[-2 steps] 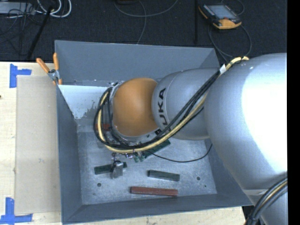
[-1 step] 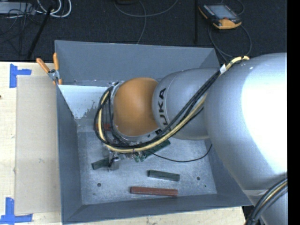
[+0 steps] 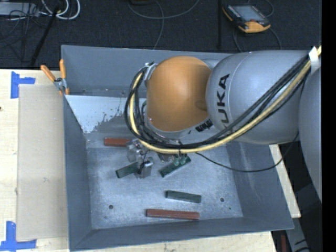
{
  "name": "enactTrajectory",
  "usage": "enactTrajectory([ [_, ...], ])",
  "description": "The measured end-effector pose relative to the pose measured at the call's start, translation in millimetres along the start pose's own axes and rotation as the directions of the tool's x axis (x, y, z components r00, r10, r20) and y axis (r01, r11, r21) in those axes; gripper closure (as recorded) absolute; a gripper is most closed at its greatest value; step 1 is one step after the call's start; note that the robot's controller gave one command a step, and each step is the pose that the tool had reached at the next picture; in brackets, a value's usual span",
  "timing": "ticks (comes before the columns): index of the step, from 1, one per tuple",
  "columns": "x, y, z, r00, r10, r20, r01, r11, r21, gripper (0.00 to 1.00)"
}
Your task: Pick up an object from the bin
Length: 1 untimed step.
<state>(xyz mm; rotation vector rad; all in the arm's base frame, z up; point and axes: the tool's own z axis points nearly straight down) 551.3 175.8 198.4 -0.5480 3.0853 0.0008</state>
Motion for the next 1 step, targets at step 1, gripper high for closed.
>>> enactTrajectory([
  [1,34.7,-39.5,-95.7,0.961,-0.277,-0.001,0.277,0.961,0.000,1.00],
])
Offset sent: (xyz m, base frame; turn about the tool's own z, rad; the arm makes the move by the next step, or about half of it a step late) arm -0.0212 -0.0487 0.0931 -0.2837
